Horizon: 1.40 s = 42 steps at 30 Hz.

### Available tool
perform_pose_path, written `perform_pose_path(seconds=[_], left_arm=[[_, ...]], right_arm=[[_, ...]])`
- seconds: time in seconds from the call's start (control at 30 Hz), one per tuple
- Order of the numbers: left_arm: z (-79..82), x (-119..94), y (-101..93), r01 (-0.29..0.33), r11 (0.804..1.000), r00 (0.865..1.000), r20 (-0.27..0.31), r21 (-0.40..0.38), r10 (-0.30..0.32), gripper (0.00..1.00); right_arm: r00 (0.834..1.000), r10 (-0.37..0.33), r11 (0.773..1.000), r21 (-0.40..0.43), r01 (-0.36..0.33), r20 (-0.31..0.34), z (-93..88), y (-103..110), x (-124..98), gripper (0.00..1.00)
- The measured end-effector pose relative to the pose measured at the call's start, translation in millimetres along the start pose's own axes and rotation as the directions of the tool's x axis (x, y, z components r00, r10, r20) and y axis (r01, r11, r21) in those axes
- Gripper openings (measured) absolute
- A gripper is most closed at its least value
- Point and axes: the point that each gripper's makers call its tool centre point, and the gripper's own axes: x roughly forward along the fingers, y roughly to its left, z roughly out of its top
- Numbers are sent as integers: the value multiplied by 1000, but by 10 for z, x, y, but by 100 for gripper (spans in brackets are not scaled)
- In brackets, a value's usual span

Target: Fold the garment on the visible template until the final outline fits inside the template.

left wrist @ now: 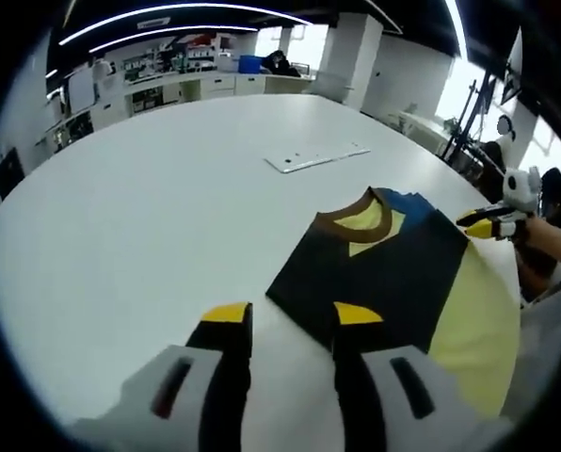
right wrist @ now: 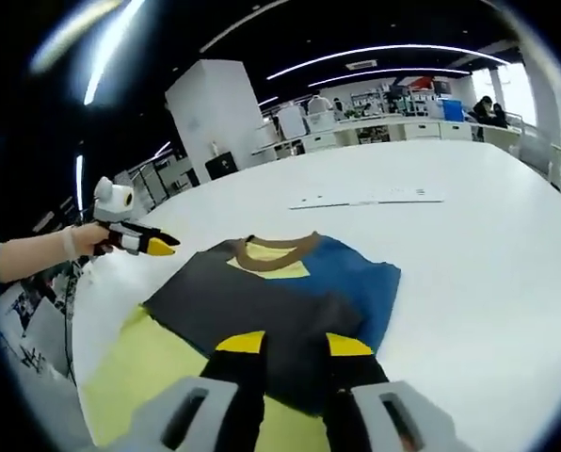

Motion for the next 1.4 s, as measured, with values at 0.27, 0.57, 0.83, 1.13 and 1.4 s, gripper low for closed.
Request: perform_pose_path(seconds=[0.27, 0.57, 0.83, 1.13, 1.4], left_arm=[[-1, -24, 2, 3, 1000, 1000, 14, -16, -2, 29], [-44, -28, 39, 2, 1000, 1000, 10, -26, -2, 29], [-82, -54, 53, 3, 999, 1000, 10, -33, -2, 28], [-113, -50, 37, 9, 999, 1000, 10, -42, -9, 28], [-119, -95, 13, 13, 999, 1000, 14, -38, -13, 28]], right_arm=[[996, -91, 996, 5, 91, -5, 55, -322, 119, 10], [995, -74, 997, -42, 71, -72, -62, -248, 295, 11], [998, -60, 998, -6, 60, -27, 79, -207, 267, 10], [996, -43, 999, -11, 42, -76, -22, -187, 369, 11], [995, -23, 999, -35, 19, -101, -43, -130, 384, 0]])
